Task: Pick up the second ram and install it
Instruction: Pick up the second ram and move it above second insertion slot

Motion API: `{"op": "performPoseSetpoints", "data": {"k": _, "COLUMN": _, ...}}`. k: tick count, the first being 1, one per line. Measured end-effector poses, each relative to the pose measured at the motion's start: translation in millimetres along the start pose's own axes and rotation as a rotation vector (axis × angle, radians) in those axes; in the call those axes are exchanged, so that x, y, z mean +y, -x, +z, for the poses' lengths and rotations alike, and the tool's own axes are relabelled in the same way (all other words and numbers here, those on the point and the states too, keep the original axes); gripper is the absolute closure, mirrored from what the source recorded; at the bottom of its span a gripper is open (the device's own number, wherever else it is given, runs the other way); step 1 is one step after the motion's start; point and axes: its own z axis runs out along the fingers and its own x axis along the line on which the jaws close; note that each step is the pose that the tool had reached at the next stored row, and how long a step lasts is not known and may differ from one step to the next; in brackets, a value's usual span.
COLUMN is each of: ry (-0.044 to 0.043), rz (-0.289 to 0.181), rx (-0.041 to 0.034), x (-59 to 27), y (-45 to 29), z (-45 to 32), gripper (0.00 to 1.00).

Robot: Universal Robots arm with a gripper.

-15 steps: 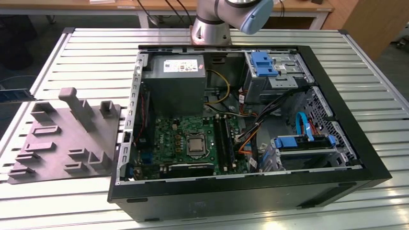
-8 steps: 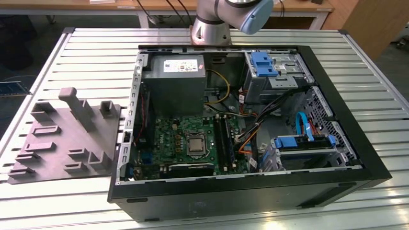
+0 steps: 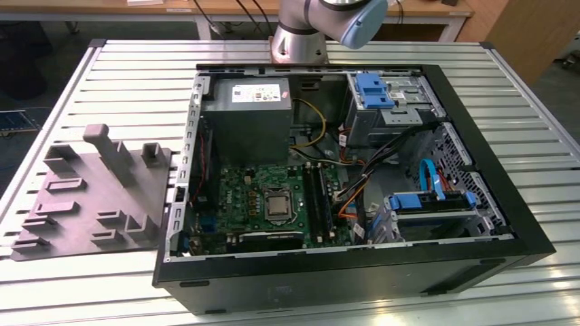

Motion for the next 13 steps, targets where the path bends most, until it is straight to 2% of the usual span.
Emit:
{"op": "performPoseSetpoints", "data": {"k": 7, "ry": 0.0001, "rz": 0.000, "rx": 0.0001, "x": -2.3, "y": -0.1, "z": -0.1, "gripper": 0.88}}
{"op": "performPoseSetpoints", "data": {"k": 13, "ry": 0.0001, "rz": 0.000, "rx": 0.0000, "x": -13.0, "y": -0.6, "z": -0.4, "gripper": 0.88}}
